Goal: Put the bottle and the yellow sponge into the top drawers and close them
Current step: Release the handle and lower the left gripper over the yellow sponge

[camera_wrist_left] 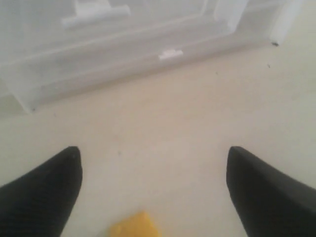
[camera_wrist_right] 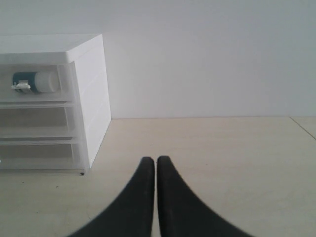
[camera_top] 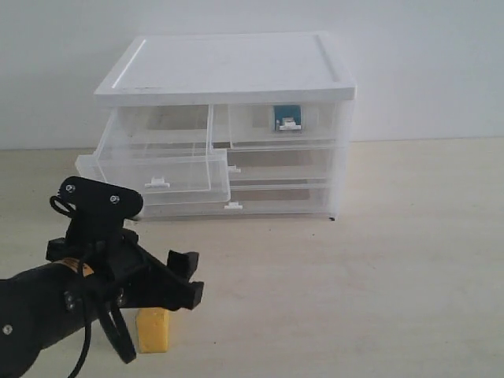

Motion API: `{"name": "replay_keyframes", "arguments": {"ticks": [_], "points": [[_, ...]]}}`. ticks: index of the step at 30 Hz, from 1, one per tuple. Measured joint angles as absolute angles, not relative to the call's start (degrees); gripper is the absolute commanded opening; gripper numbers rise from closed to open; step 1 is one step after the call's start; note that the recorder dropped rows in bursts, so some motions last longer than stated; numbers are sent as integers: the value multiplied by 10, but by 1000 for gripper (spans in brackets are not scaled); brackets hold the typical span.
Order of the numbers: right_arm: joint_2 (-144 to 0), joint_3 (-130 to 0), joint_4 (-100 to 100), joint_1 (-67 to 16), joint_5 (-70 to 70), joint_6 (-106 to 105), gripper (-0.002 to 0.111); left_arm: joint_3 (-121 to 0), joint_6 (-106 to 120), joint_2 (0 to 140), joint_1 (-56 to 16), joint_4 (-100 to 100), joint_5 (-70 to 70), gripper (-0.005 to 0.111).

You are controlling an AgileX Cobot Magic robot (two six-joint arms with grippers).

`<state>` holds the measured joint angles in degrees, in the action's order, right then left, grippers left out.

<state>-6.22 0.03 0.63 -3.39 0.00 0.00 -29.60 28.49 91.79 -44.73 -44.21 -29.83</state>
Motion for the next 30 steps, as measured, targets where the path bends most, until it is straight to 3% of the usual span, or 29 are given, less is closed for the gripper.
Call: {"name": "replay_keyframes", "arguments": {"ticks": [7, 13, 17, 23, 30], "points": [[-62, 0, 6, -34, 0, 0, 0, -296, 339, 858, -447, -452, -123, 75], [-62, 0, 6, -34, 0, 0, 0, -296, 361, 855, -447, -478, -102, 75], [-62, 0, 6, -34, 0, 0, 0, -297, 410, 859, -447, -484, -81, 68], [-62, 0, 6, -34, 0, 0, 0, -345, 456, 861, -447, -473, 91, 67], [-62, 0, 6, -34, 0, 0, 0, -398, 213, 880, -450, -230, 234, 67]]}}
